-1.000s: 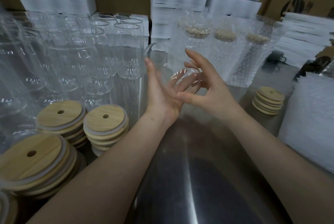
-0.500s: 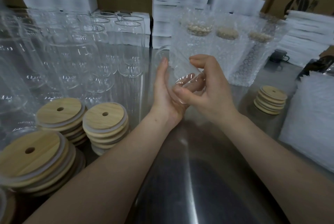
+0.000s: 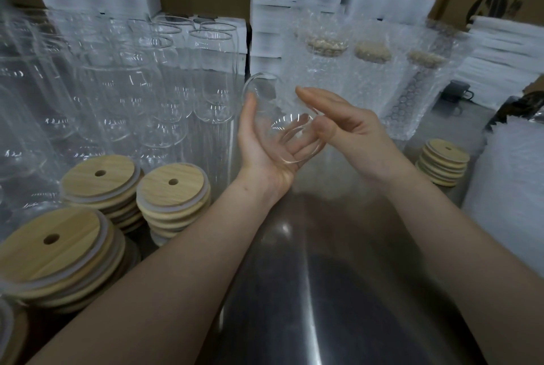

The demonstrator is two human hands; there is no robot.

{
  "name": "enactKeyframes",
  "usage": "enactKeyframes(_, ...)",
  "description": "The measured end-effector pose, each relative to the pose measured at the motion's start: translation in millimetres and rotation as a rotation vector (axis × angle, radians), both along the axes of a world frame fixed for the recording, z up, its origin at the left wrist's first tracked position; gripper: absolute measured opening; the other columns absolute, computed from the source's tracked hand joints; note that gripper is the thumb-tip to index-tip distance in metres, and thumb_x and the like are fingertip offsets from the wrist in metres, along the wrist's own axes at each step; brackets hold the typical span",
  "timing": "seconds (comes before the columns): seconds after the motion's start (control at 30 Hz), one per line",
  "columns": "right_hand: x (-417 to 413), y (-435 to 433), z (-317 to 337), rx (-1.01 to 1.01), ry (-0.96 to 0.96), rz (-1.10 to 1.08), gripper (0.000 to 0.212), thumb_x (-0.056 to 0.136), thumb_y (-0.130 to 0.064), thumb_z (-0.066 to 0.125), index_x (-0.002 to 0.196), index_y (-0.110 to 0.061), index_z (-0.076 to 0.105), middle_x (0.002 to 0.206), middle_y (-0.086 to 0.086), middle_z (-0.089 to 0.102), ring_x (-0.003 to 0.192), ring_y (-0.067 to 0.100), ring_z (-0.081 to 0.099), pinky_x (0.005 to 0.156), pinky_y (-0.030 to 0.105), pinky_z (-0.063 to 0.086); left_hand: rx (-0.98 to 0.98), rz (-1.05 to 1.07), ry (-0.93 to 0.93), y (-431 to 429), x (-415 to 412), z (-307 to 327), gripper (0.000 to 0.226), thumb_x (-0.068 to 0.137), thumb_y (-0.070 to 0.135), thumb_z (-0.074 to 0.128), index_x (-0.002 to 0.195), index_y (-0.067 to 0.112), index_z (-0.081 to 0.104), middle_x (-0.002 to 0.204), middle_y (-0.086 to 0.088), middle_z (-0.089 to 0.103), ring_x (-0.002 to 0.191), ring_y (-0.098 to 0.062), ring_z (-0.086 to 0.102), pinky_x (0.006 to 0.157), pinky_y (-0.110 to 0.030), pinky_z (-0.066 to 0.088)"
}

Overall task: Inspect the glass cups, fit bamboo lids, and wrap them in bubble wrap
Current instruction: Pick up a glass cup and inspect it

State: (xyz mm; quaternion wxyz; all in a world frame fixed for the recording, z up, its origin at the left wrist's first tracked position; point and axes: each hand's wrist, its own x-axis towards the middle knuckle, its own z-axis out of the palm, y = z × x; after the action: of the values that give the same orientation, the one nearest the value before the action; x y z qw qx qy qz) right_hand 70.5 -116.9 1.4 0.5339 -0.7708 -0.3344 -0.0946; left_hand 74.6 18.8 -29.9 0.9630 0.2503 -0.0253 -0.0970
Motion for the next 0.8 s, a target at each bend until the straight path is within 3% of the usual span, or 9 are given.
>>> enactKeyframes(0.1, 2.0, -6.6, 1.7, 0.003, 0.069, 0.058, 0.057, 0.084, -0.017, 0.064, 0.136, -0.026, 0.042, 0.140, -0.006, 0.047, 0.106, 0.003, 0.063, 0.091, 0.013, 0.045, -0.010, -0.018, 0.005, 0.2, 1.2, -1.8, 0.081, 0.085, 0.068, 0.052, 0.143, 0.012, 0.044, 0.137, -0.027, 0.053, 0.106, -0.046, 0.066, 0.074, -0.047, 0.060)
enactKeyframes(0.2, 5.9, -10.1, 0.2, 0.003, 0.104, 0.081, 0.065, 0.076, -0.007, 0.073, 0.131, -0.032, 0.049, 0.139, -0.013, 0.049, 0.089, 0.003, 0.060, 0.086, 0.018, 0.049, -0.038, -0.020, 0.022, 0.5, 2.3, -1.8, 0.079, 0.085, 0.067, 0.053, 0.143, 0.014, 0.045, 0.125, -0.024, 0.061, 0.099, -0.044, 0.069, 0.061, -0.040, 0.059)
enactKeyframes(0.33, 5.3, -7.6, -2.8, -0.024, 0.086, 0.046, 0.068, 0.070, -0.002, 0.081, 0.123, -0.038, 0.058, 0.139, -0.016, 0.053, 0.091, 0.015, 0.055, 0.087, 0.026, 0.054, -0.082, 0.004, 0.057, 0.3, 3.6, -3.1, 0.080, 0.086, 0.066, 0.053, 0.144, 0.012, 0.043, 0.101, -0.021, 0.064, 0.076, -0.037, 0.072, 0.054, -0.037, 0.057)
enactKeyframes(0.4, 3.3, -4.5, -3.6, -0.053, 0.056, 0.010, 0.072, 0.069, -0.002, 0.084, 0.123, -0.041, 0.057, 0.139, -0.014, 0.053, 0.091, 0.024, 0.056, 0.087, 0.032, 0.056, -0.088, 0.008, 0.076, -1.2, 3.9, -3.2, 0.079, 0.086, 0.065, 0.054, 0.140, 0.008, 0.046, 0.099, -0.020, 0.064, 0.075, -0.037, 0.072, 0.057, -0.039, 0.058)
enactKeyframes(0.53, -0.9, 0.7, -2.3, -0.129, -0.053, -0.077, 0.072, 0.063, -0.018, 0.086, 0.121, -0.041, 0.053, 0.135, -0.012, 0.055, 0.095, 0.031, 0.060, 0.078, 0.034, 0.056, -0.161, -0.029, 0.106, -4.8, 2.1, -4.6, 0.072, 0.083, 0.065, 0.057, 0.108, -0.002, 0.057, 0.089, -0.024, 0.071, 0.086, -0.044, 0.071, 0.065, -0.044, 0.061)
enactKeyframes(0.6, -2.2, 2.6, -2.6, -0.175, -0.135, -0.129, 0.071, 0.061, -0.026, 0.087, 0.120, -0.039, 0.051, 0.129, -0.014, 0.054, 0.090, 0.025, 0.060, 0.074, 0.033, 0.055, -0.162, -0.058, 0.089, -5.9, 0.6, -5.3, 0.072, 0.083, 0.067, 0.056, 0.104, -0.002, 0.056, 0.085, -0.027, 0.071, 0.085, -0.042, 0.072, 0.066, -0.043, 0.061)
enactKeyframes(0.73, -3.8, 7.5, -6.3, -0.231, -0.255, -0.236, 0.073, 0.057, -0.047, 0.084, 0.118, -0.036, 0.045, 0.120, -0.021, 0.049, 0.091, -0.009, 0.053, 0.074, 0.007, 0.040, -0.191, -0.082, 0.098, -7.2, -1.8, -3.0, 0.070, 0.082, 0.064, 0.059, 0.103, -0.003, 0.058, 0.087, -0.025, 0.069, 0.076, -0.038, 0.072, 0.061, -0.041, 0.059)
enactKeyframes(0.8, -5.3, 10.6, -8.9, -0.235, -0.310, -0.287, 0.075, 0.057, -0.060, 0.077, 0.120, -0.030, 0.048, 0.116, -0.024, 0.045, 0.092, -0.015, 0.048, 0.073, 0.007, 0.037, -0.197, -0.112, 0.101, -8.4, -3.5, -1.0, 0.071, 0.083, 0.064, 0.058, 0.089, -0.006, 0.067, 0.086, -0.025, 0.070, 0.075, -0.037, 0.072, 0.060, -0.040, 0.060)
